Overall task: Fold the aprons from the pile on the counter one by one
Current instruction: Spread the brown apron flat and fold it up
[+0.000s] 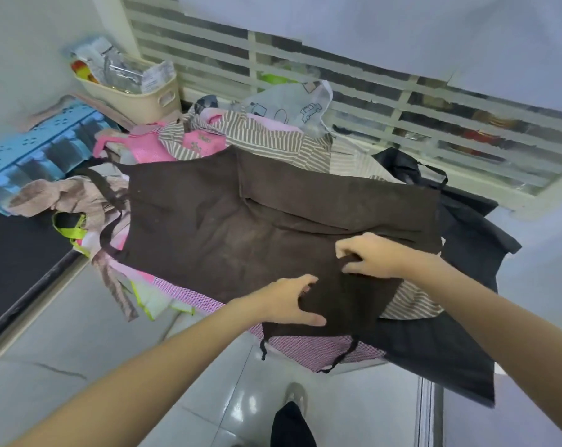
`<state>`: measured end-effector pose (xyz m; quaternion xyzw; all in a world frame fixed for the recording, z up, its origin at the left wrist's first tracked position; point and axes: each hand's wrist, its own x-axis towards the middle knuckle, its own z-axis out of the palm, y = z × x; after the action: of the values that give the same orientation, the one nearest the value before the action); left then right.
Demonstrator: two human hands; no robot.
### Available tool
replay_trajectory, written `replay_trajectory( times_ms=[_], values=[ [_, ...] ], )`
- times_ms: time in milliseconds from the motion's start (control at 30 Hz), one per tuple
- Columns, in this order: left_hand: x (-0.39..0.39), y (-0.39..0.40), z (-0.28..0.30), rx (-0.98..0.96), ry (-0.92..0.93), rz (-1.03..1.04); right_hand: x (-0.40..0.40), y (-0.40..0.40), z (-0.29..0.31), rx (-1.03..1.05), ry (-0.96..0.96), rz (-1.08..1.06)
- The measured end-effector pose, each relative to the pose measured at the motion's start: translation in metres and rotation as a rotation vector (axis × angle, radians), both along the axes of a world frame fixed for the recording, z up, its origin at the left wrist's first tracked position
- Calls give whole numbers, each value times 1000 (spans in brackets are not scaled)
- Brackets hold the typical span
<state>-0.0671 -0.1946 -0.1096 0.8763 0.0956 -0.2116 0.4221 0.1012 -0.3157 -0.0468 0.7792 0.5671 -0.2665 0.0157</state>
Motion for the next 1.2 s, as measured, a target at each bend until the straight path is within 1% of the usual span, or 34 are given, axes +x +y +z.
replay_trajectory(
  times_ms=[67, 133, 167, 200, 267, 333, 400, 467, 533, 567, 600, 633, 667, 700, 733, 767, 800, 833, 867, 900, 933, 967, 1033, 1067, 1100, 1133, 1167, 1200],
  values=[
    [7, -14, -3, -24, -62, 173, 9, 4, 17, 85, 72, -84],
    [12, -9, -5, 86, -110, 271, 20, -2, 31, 96, 53, -140],
    [11, 1, -6, 115, -89, 271, 29, -7, 35, 102, 18, -171],
    [7, 11, -5, 85, -44, 255, 39, -13, 39, 118, -10, -212],
    [-9, 37, -5, -48, 63, 175, 58, -29, 42, 158, -81, -293],
    [-27, 58, -6, -136, 194, 68, 73, -43, 39, 117, -170, -360],
    [-39, 79, 1, -172, 296, 36, 80, -50, 32, -50, -242, -356],
    [-39, 103, 15, -278, 324, 126, 78, -52, 19, -323, -237, -310],
    [-28, 124, 33, -392, 307, 231, 68, -51, 5, -624, -161, -286],
    [-18, 130, 38, -402, 271, 295, 62, -50, 1, -754, -122, -297],
    [-6, 134, 42, -351, 215, 335, 60, -48, -4, -810, -140, -301],
    [3, 133, 40, -234, 155, 345, 55, -48, -8, -789, -203, -308],
    [14, 132, 38, -52, 114, 307, 53, -45, -11, -705, -296, -332],
    [21, 128, 34, 149, 112, 231, 50, -40, -14, -602, -401, -362],
    [28, 123, 29, 308, 153, 146, 46, -30, -15, -495, -481, -361],
    [31, 118, 24, 412, 215, 77, 41, -17, -17, -370, -485, -345],
    [33, 116, 18, 429, 282, 48, 36, 0, -21, -232, -406, -322],
    [34, 115, 13, 408, 327, 44, 27, 21, -25, -99, -264, -302],
    [35, 117, 9, 389, 345, 54, 16, 43, -29, 11, -109, -283],
    [36, 119, 7, 375, 342, 65, 5, 66, -34, 79, -7, -256],
    [34, 122, 5, 357, 334, 83, -8, 86, -39, 106, 3, -218],
    [33, 126, 5, 329, 321, 101, -19, 102, -46, 112, -75, -181],
    [24, 137, 10, 274, 321, 114, -30, 122, -57, 77, -308, -125],
    [17, 145, 13, 253, 340, 114, -28, 128, -59, 46, -377, -119],
    [9, 154, 16, 229, 362, 121, -23, 132, -57, 33, -381, -143],
    [2, 162, 20, 182, 385, 150, -16, 136, -52, 39, -313, -207],
    [-5, 169, 23, 100, 392, 202, -7, 141, -43, 78, -145, -337],
    [-10, 177, 28, 15, 379, 271, -4, 148, -30, 125, 106, -488]
  ],
)
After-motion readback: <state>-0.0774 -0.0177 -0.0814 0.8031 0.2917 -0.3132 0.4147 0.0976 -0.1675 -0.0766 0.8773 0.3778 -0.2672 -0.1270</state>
